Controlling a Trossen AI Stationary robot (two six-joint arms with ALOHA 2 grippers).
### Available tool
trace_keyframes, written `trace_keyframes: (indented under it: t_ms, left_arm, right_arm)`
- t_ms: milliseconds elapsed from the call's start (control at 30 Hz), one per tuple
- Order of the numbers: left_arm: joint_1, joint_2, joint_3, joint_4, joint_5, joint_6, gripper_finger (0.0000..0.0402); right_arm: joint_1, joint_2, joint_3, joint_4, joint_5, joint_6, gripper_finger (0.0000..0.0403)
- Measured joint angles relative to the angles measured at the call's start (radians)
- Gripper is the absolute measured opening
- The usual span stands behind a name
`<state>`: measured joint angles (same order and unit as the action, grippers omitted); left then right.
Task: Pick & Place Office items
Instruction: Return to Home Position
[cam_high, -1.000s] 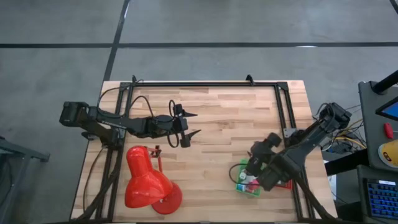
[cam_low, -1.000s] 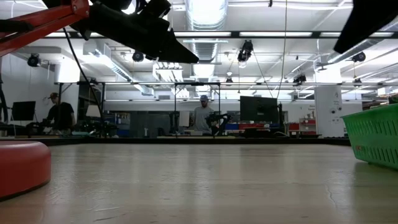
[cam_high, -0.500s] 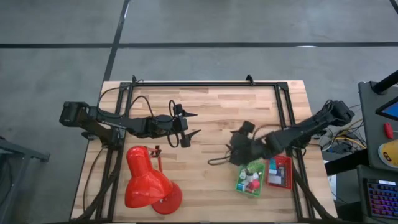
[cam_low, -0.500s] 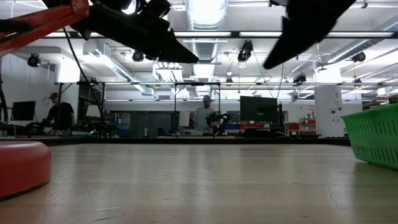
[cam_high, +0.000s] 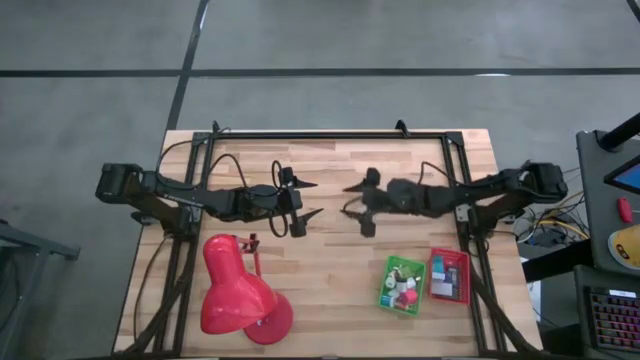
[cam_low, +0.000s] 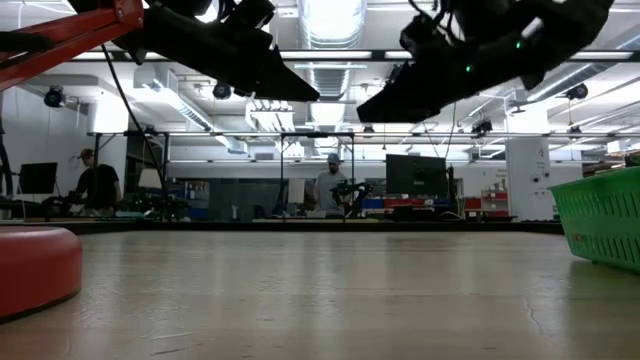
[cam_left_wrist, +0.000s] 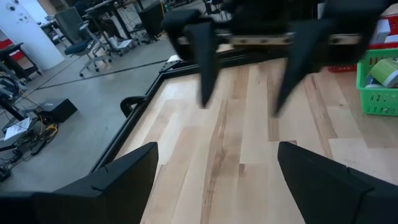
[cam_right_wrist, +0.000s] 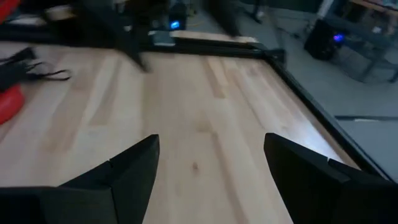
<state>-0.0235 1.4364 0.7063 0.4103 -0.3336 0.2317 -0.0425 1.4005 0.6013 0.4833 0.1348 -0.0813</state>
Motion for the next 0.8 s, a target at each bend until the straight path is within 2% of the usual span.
trace_keyframes:
  t_ms: [67,233,467,633,800]
  left_arm:
    - [0.000,0.000,0.000,0.000,0.000,0.000,0.0337]
    - [0.000,0.000,0.000,0.000,0.000,0.000,0.0336]
    - [0.000,0.000,0.000,0.000,0.000,0.000,0.0335]
    - [0.000,0.000,0.000,-0.001,0.000,0.000,0.0337]
    - [0.000,0.000,0.000,0.000,-0.001,0.000,0.0335]
  right_arm:
    - [-0.039,0.006,-0.022,0.050,-0.009,0.015,0.0288]
    - [-0.077,0.007,-0.053,0.046,-0.010,0.112,0.0288]
    - [-0.076,-0.029,-0.090,0.041,-0.002,0.092,0.0288]
    - [-0.079,-0.138,-0.196,0.170,-0.004,0.032,0.0287]
    - [-0.078,-0.334,-0.372,0.246,-0.005,0.033,0.0280]
